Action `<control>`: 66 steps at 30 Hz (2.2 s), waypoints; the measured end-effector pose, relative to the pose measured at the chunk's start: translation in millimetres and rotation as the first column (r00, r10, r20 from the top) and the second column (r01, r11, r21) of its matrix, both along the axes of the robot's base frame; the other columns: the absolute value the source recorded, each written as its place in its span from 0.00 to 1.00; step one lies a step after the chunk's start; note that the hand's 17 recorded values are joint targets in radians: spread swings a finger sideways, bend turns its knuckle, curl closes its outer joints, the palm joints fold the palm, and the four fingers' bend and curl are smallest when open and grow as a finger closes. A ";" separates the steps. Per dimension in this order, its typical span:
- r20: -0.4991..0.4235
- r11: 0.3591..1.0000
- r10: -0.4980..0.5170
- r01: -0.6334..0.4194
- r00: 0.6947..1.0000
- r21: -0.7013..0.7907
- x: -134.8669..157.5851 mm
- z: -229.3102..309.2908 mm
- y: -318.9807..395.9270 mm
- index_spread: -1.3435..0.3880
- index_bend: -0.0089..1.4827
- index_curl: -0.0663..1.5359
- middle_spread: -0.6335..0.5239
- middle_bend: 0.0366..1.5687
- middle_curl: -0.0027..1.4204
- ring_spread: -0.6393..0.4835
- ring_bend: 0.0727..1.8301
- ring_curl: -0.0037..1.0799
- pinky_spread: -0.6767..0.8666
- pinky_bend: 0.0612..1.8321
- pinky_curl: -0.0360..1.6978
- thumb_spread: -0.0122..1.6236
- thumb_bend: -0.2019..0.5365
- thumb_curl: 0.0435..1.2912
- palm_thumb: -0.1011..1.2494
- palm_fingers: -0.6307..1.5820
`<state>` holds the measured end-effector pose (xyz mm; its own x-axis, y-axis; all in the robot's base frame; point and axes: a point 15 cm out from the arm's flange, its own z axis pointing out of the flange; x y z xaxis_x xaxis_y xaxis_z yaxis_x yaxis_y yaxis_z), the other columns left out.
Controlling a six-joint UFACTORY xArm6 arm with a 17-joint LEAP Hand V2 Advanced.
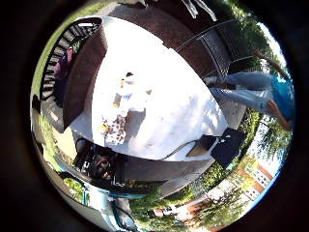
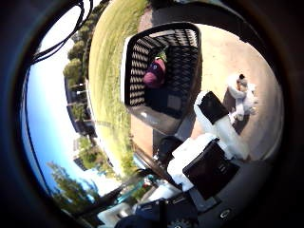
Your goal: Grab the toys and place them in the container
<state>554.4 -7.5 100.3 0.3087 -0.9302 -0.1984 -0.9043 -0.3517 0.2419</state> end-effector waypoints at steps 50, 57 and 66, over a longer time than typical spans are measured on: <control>0.005 0.966 -0.164 0.162 0.986 -0.199 -4.6 -200.0 -47.4 0.77 0.13 0.21 0.59 0.12 0.26 0.86 0.26 0.32 0.75 0.28 0.18 0.68 0.22 0.25 0.46 0.53; -0.007 0.968 -0.137 0.132 0.991 -0.214 -6.8 -196.5 -44.1 0.64 0.24 0.25 0.53 0.36 0.35 0.78 0.41 0.41 0.76 0.42 0.22 0.68 0.25 0.25 0.48 0.93; -0.062 0.968 -0.135 0.119 0.989 -0.221 -17.3 -172.2 -45.5 0.50 0.35 0.34 0.44 0.65 0.53 0.61 0.66 0.60 0.68 0.65 0.34 0.65 0.37 0.36 0.74 0.79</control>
<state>537.1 -53.0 -71.9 0.1769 -0.9842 -0.0065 -0.9143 -0.1668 0.3691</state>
